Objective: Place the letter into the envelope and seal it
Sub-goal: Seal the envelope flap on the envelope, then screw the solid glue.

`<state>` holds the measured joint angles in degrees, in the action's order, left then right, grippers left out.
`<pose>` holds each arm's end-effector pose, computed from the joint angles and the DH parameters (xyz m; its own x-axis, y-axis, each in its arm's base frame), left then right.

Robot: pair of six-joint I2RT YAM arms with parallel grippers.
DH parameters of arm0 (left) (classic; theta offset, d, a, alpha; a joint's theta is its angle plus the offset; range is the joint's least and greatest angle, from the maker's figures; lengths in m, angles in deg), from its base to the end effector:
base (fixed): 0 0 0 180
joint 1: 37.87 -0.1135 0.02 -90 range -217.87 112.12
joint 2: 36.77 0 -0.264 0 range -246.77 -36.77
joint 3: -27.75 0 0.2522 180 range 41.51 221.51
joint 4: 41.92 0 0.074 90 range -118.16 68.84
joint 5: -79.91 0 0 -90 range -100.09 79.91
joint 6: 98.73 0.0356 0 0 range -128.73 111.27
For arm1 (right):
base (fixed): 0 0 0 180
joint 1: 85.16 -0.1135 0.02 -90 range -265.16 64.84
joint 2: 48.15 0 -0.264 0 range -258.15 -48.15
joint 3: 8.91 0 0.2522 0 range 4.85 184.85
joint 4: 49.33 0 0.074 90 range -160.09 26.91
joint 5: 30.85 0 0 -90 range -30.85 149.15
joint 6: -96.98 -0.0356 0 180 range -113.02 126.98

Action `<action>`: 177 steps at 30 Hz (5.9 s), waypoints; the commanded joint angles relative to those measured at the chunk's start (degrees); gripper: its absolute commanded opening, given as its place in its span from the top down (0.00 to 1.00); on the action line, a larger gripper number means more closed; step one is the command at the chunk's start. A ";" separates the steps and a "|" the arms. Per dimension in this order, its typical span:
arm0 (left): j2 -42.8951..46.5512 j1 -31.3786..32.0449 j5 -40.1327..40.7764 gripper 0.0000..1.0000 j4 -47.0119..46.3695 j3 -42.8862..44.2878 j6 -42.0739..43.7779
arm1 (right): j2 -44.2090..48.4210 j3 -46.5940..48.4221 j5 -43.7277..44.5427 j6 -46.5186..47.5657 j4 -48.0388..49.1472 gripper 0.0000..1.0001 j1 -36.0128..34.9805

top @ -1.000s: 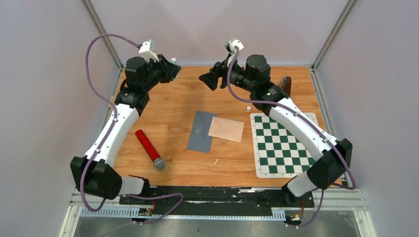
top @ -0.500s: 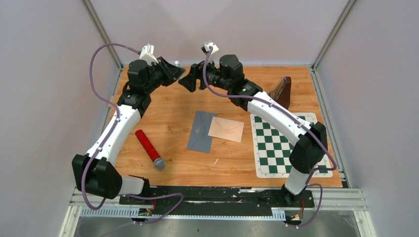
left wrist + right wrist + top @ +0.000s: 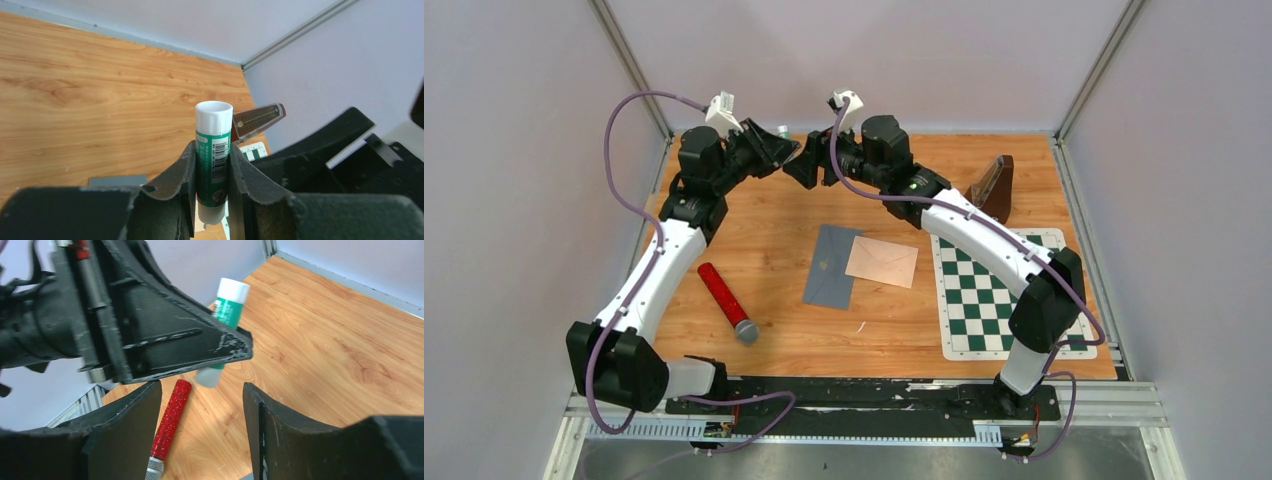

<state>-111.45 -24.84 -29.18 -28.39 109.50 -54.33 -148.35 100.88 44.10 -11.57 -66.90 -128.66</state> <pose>0.2969 -0.0807 0.3870 -0.4551 -0.5877 -0.6689 0.2923 0.6110 -0.7357 0.3003 0.2977 0.4003 -0.3663 0.0759 -0.9274 -0.7750 0.5267 0.3492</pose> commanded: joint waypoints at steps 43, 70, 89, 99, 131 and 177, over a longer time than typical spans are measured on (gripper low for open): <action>6.37 -0.67 -12.89 0.29 6.81 -0.54 24.17 | 7.01 -10.12 -6.45 11.83 1.10 1.00 5.21; 11.01 16.17 -15.19 0.27 31.02 -3.75 147.60 | 2.94 1.81 -32.68 27.42 -34.07 1.00 7.78; 6.32 20.74 -4.01 0.98 20.23 -2.93 134.42 | 2.75 4.51 -32.21 27.03 -35.42 0.66 9.56; -6.46 5.92 -19.23 1.00 -0.14 13.00 25.68 | 22.39 -16.39 -16.49 14.88 -2.77 0.27 19.94; -14.00 2.43 -24.33 1.00 -21.87 17.42 -14.99 | -0.13 4.36 -24.74 -15.06 11.78 0.38 13.74; -12.61 1.00 -30.37 0.72 -16.35 18.12 0.36 | 1.88 4.17 -27.25 -5.62 1.99 1.00 13.62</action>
<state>-126.11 -23.72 -56.92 -44.65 125.95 -56.34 -147.96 102.97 18.90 -18.71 -63.80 -115.20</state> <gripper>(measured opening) 0.369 0.222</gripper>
